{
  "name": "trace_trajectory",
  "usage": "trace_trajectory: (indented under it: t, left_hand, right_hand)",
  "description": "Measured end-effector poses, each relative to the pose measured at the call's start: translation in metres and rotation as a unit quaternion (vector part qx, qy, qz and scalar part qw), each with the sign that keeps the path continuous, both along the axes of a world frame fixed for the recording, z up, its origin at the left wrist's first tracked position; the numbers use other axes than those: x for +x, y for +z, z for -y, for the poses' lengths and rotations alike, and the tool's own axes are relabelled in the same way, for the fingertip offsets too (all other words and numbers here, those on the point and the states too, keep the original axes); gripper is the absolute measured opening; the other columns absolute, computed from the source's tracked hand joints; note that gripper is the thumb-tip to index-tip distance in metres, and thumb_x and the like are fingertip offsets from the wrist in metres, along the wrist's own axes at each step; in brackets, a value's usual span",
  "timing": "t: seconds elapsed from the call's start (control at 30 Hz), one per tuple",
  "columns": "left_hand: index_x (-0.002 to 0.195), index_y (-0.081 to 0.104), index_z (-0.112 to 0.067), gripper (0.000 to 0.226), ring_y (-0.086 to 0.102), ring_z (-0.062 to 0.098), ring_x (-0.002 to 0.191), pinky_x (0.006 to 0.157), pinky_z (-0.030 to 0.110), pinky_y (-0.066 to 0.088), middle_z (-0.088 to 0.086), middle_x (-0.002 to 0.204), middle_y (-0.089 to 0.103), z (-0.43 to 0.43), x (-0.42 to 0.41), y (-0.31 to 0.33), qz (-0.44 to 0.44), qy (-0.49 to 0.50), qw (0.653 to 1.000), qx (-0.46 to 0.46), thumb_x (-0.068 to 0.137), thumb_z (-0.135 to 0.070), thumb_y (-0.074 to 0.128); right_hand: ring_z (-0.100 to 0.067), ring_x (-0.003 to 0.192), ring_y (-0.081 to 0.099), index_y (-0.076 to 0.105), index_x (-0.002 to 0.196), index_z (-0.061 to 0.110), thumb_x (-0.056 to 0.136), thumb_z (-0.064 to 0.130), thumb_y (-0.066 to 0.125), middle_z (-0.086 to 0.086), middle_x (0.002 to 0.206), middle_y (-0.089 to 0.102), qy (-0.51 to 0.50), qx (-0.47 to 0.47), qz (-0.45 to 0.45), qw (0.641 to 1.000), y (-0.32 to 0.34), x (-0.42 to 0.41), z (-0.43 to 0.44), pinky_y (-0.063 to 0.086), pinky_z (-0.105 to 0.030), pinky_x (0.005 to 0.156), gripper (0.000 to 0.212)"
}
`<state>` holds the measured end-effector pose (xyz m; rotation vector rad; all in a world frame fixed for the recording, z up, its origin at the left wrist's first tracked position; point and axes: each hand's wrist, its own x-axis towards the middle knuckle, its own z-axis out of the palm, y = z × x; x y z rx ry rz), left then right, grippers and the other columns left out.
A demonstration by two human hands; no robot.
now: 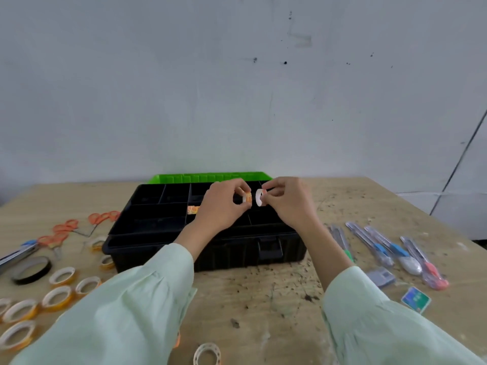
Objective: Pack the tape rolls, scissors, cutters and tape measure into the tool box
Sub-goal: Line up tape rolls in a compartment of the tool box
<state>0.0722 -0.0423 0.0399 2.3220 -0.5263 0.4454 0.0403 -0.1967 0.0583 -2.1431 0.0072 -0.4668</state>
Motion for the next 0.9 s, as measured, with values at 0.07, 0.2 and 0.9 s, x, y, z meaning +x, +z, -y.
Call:
trace_trajectory:
  t: [0.07,0.2,0.9]
  left_hand:
    - [0.095,0.065,-0.029,0.018,0.055,0.02,0.106,0.095,0.043,0.043,-0.011,0.089,0.066,0.001,0.001,-0.001,-0.019,0.007,0.999,0.031,0.078,-0.028,0.07]
    - [0.088,0.069,-0.027,0.015,0.057,0.018,0.101,0.093,0.042,0.046,-0.01,0.091,0.068,-0.002,0.006,0.001,-0.035,0.01,0.999,0.031,0.077,-0.036,0.072]
    - [0.094,0.071,-0.016,0.017,0.062,0.016,0.095,0.088,0.032,0.051,0.001,0.099,0.069,-0.006,0.012,0.006,-0.056,0.02,0.996,0.067,0.078,-0.024,0.072]
  right_hand:
    - [-0.009,0.076,0.067,0.074,0.094,0.012,0.079,0.01,0.074,-0.001,0.079,0.073,0.005,-0.037,-0.033,0.999,0.001,0.006,-0.002,0.05,-0.018,0.065,0.016]
    - [-0.018,0.081,0.07,0.074,0.075,0.018,0.068,0.012,0.083,-0.004,0.079,0.074,0.04,-0.089,-0.073,0.993,0.004,0.017,-0.009,0.057,-0.034,0.08,0.013]
    - [-0.009,0.067,0.053,0.076,0.074,0.015,0.069,0.011,0.081,0.003,0.066,0.06,0.092,-0.127,-0.128,0.979,0.008,0.034,-0.008,0.041,-0.022,0.061,0.008]
